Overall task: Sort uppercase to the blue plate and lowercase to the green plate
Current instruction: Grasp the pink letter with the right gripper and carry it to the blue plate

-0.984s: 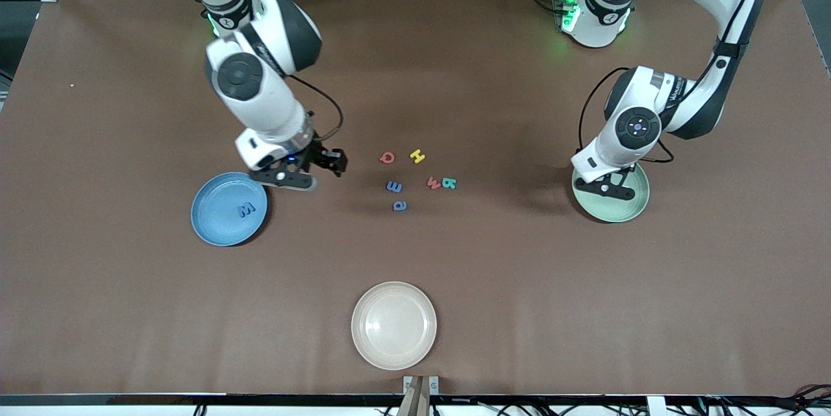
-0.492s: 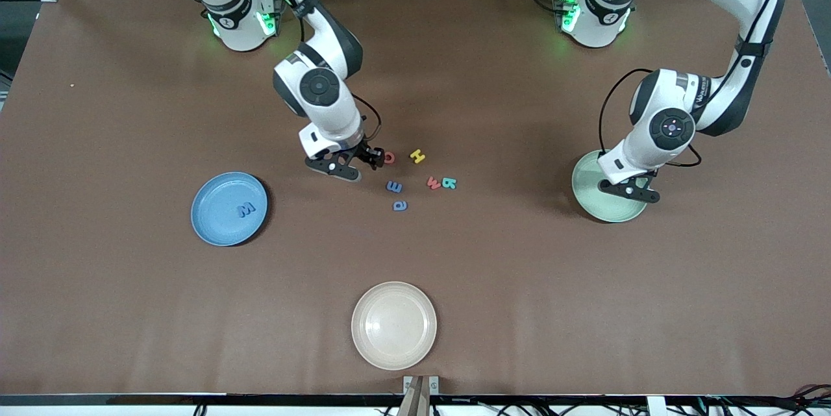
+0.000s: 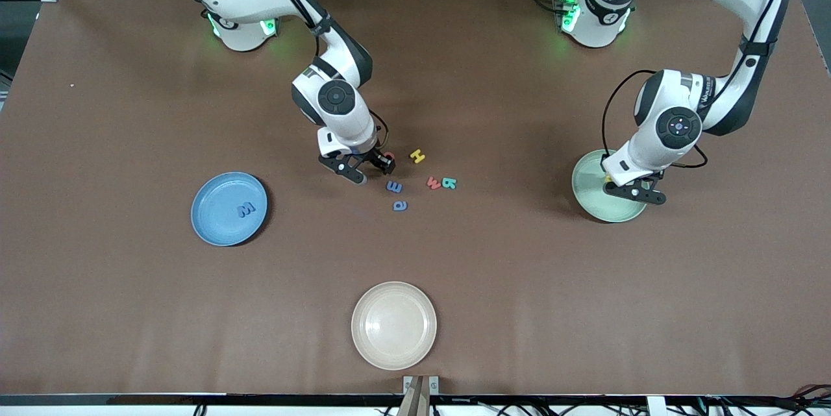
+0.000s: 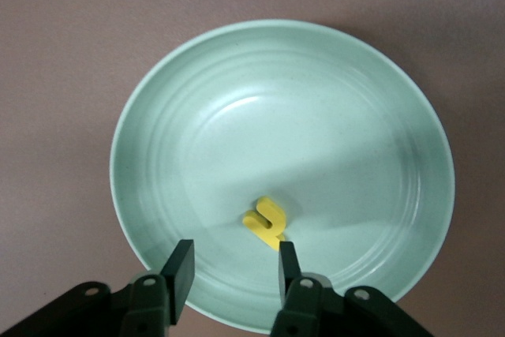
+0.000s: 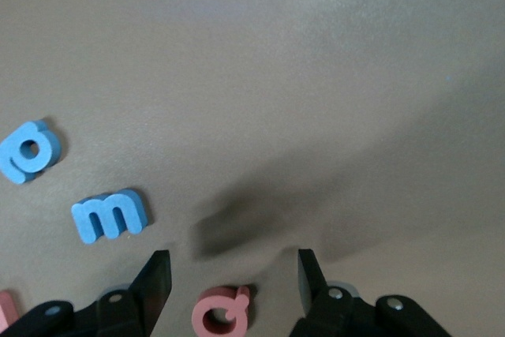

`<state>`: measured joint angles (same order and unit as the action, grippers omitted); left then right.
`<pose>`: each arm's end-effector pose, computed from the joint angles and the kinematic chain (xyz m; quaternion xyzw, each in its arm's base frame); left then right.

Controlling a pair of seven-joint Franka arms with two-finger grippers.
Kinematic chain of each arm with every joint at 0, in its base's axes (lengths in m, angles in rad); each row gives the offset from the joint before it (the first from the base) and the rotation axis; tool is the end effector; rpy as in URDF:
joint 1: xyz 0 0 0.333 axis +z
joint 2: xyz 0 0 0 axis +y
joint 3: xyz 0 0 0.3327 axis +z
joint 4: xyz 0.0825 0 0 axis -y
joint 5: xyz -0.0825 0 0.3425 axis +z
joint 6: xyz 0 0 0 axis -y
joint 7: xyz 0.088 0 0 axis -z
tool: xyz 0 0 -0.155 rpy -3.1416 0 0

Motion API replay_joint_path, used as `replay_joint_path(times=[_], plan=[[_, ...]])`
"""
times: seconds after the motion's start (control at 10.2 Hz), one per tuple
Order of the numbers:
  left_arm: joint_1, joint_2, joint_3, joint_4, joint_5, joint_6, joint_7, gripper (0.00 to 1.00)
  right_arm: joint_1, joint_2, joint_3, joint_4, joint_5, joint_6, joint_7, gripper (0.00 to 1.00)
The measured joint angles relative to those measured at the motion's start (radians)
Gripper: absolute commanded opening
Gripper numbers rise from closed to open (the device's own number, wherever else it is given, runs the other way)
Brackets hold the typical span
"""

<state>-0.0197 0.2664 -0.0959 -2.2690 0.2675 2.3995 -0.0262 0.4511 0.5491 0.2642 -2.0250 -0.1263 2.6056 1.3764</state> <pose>0.4954 -0.0477 0.2334 -0.9844 0.1474 0.0603 0.0752 0.4496 0.3871 0.1877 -0.9552 0.2928 0.0157 0.0412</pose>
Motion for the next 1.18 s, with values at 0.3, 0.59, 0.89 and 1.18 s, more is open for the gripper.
replay_joint_path(times=[0.3,0.59,0.89,1.18], plan=[[-0.003,-0.013,-0.007,0.010,-0.097,0.003,-0.001,0.70,0.015,0.017,0.000,0.020,0.000,0.005,0.116,0.72],[-0.010,-0.024,-0.063,0.038,-0.201,0.003,-0.025,0.74,0.047,0.031,0.001,0.033,0.000,0.005,0.159,0.64],[-0.042,-0.024,-0.112,0.044,-0.217,0.003,-0.103,0.74,0.050,0.040,0.000,0.033,0.000,0.005,0.163,0.39],[-0.068,-0.018,-0.116,0.066,-0.253,0.003,-0.123,0.76,0.050,0.035,0.000,0.036,0.000,-0.006,0.164,0.00]])
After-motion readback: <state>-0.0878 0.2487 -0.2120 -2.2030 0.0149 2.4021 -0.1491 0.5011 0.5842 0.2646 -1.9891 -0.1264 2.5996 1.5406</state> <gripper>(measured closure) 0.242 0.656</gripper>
